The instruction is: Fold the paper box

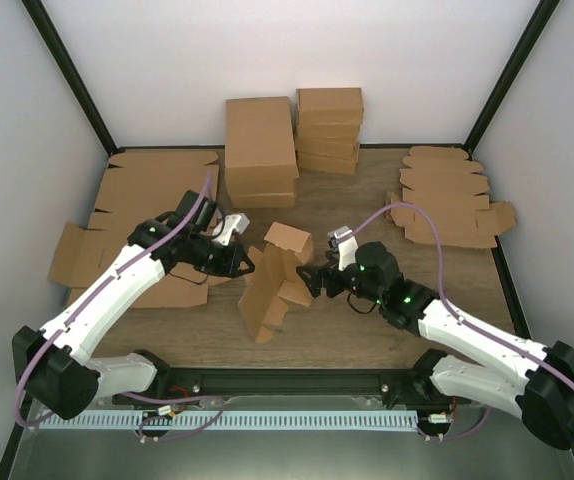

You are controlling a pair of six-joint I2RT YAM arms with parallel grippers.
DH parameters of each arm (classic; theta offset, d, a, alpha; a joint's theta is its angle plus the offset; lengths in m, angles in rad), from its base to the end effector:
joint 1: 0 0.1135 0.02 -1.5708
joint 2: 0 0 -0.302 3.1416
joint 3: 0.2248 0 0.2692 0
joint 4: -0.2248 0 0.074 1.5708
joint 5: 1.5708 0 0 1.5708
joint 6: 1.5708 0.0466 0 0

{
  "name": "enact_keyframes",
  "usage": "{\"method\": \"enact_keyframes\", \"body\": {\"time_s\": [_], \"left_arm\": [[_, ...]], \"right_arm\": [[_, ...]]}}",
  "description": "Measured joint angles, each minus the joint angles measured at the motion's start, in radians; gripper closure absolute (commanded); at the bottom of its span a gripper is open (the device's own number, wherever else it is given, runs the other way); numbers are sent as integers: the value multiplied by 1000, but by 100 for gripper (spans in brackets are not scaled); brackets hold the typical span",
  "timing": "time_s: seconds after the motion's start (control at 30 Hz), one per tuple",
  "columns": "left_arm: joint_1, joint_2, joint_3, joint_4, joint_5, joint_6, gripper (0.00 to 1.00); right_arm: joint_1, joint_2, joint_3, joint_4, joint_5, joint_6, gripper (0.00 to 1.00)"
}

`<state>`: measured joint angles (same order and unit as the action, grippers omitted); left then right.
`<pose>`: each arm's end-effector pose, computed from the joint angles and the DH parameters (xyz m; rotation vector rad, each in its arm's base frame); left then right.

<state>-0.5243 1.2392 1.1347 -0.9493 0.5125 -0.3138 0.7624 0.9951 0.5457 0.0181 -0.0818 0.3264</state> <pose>0.2012 -0.1427 0.3317 0.4737 2.6883 -0.9447 0.1619 0.1598 0.2565 -0.5047 2.0254 0.7653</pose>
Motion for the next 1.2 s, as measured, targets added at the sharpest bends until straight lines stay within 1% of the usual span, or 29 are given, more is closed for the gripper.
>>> {"method": "enact_keyframes", "body": {"time_s": [0.27,0.47,0.6,0.8,1.2], "left_arm": [[0,-10,-8,15,-14,-2,92],[-5,-11,-9,21,-17,-6,92],[-13,-14,-10,21,-29,-10,92],[-21,-18,-24,22,-49,-22,91],[-63,-19,-33,44,-73,-50,91]], "right_arm": [[0,-79,36,-59,-60,24,0],[-9,-92,49,-70,-64,102,0],[-54,-95,45,-75,-85,175,0],[-149,-133,-6,-46,-158,272,0],[-158,-85,-8,-51,-169,356,0]]}}
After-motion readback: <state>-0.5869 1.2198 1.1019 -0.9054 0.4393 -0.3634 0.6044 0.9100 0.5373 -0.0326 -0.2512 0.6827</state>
